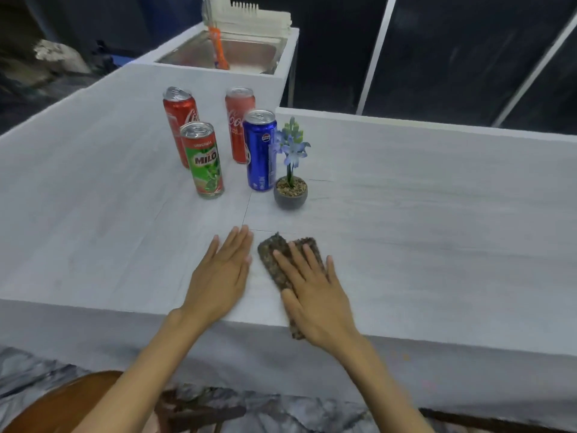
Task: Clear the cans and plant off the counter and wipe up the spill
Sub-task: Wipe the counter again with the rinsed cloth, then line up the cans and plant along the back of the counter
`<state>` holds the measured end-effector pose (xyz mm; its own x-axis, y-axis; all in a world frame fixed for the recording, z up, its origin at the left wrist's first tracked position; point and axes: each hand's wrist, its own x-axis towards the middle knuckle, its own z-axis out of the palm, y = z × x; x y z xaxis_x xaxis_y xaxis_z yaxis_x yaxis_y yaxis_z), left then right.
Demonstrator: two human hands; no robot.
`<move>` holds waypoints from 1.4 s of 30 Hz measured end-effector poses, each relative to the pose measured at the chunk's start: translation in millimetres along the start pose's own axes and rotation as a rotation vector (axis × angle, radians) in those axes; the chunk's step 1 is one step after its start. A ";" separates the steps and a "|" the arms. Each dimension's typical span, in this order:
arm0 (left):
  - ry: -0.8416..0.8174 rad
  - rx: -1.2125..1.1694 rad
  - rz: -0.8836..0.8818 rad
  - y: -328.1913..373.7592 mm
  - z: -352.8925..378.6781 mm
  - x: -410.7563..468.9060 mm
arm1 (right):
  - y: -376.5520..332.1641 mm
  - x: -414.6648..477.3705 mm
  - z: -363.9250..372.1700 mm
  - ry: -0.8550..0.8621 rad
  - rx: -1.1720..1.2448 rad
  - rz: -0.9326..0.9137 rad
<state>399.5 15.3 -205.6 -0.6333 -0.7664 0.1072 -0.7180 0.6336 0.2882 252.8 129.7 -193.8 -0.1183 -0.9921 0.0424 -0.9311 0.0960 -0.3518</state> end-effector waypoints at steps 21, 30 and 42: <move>0.066 0.066 -0.007 -51.1 -15.3 -25.3 | -50.2 26.2 18.0 0.112 -0.066 0.311; 0.052 -0.041 -0.041 -56.5 -15.7 -19.9 | -98.7 59.9 35.8 0.009 0.036 0.216; 0.611 -0.386 -0.150 -28.6 -123.8 54.7 | -102.6 124.4 -109.5 0.406 0.344 0.057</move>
<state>421.1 -57.8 -90.2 -0.1814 -0.8355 0.5188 -0.5604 0.5213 0.6436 295.9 5.3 -50.1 -0.3527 -0.8685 0.3484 -0.7607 0.0493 -0.6472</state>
